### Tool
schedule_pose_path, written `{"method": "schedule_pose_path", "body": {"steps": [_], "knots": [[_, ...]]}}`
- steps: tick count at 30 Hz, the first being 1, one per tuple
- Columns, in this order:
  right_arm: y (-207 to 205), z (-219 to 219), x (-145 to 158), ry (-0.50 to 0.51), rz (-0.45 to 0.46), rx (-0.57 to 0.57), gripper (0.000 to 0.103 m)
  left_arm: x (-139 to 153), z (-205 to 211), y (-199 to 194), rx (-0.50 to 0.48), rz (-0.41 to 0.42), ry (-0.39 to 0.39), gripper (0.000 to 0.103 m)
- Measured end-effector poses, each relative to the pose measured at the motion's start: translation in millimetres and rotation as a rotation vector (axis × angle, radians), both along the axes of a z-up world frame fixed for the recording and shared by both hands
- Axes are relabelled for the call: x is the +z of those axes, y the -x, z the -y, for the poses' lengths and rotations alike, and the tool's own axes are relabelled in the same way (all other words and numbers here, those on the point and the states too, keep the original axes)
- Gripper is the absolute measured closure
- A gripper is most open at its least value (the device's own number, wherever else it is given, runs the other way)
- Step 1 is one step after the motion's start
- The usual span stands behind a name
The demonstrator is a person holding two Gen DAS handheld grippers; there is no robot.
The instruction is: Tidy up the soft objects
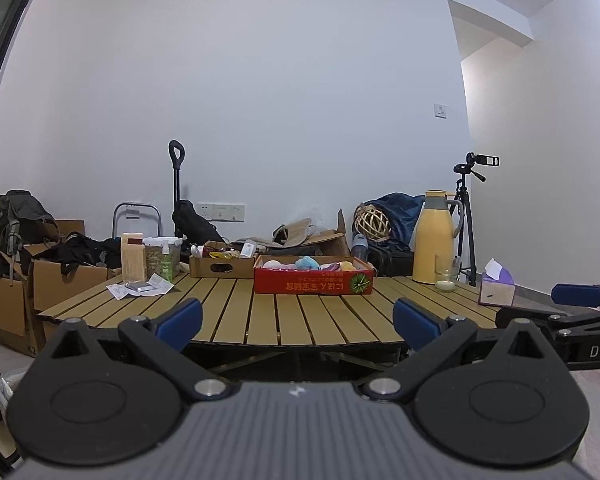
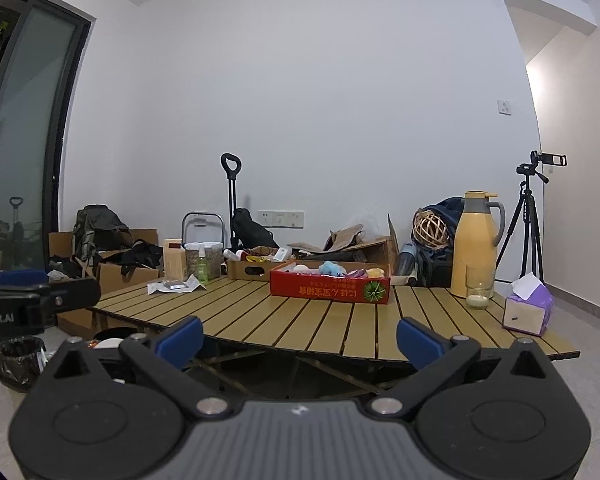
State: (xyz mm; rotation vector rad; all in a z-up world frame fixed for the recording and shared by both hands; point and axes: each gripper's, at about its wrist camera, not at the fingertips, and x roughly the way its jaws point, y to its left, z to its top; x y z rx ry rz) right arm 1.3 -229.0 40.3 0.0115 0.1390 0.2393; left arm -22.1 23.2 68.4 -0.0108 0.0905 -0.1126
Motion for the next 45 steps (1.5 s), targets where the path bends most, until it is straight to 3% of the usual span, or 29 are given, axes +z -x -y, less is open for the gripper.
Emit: {"method": "schedule_pose_path", "body": {"steps": [45], "knots": [[8.0, -0.4, -1.0, -0.001, 0.021, 0.014, 0.000, 3.3, 0.3, 6.3, -0.002, 0.011, 0.004, 0.000]]}}
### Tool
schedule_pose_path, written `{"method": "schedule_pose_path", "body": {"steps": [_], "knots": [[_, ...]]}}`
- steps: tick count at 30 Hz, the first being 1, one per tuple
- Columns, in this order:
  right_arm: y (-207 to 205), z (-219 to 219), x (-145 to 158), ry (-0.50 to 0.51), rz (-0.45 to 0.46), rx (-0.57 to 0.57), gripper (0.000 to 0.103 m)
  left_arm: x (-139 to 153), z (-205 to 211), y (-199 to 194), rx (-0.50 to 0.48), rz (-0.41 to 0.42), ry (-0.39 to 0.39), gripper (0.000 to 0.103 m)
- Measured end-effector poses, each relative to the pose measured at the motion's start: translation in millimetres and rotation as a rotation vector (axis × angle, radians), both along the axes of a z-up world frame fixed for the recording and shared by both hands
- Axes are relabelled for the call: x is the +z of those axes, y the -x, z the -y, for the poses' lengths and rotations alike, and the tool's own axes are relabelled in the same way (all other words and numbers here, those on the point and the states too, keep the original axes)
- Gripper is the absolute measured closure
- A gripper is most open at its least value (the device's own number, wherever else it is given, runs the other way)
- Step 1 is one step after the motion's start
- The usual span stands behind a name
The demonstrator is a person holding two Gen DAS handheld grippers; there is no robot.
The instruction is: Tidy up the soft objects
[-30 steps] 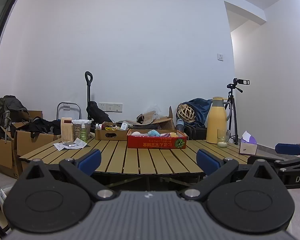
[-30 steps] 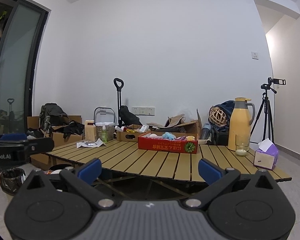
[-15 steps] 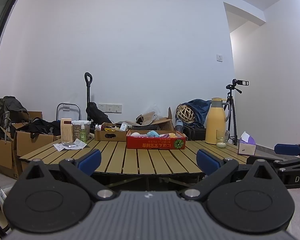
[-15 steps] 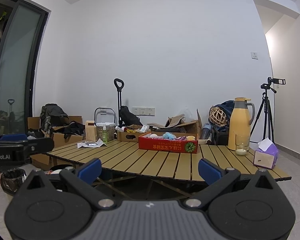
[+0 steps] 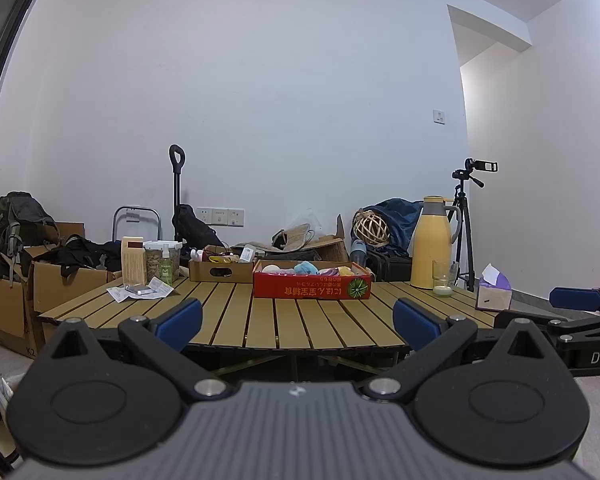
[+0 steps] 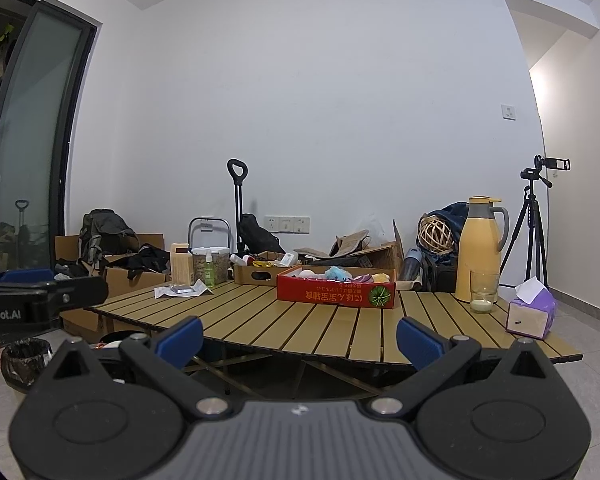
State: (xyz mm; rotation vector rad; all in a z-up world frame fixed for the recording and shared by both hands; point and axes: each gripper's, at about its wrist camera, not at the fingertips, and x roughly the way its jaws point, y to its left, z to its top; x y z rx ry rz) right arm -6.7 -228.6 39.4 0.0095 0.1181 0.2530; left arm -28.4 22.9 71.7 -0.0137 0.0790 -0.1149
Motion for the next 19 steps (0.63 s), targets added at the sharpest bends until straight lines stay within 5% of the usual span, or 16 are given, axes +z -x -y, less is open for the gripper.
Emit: {"method": "schedule_pose_path", "body": {"steps": [19], "knots": [[-3.3, -1.3, -1.5, -0.002, 0.001, -0.001, 0.000, -2.2, 6.1, -0.8, -0.036, 0.024, -0.015, 0.000]]}}
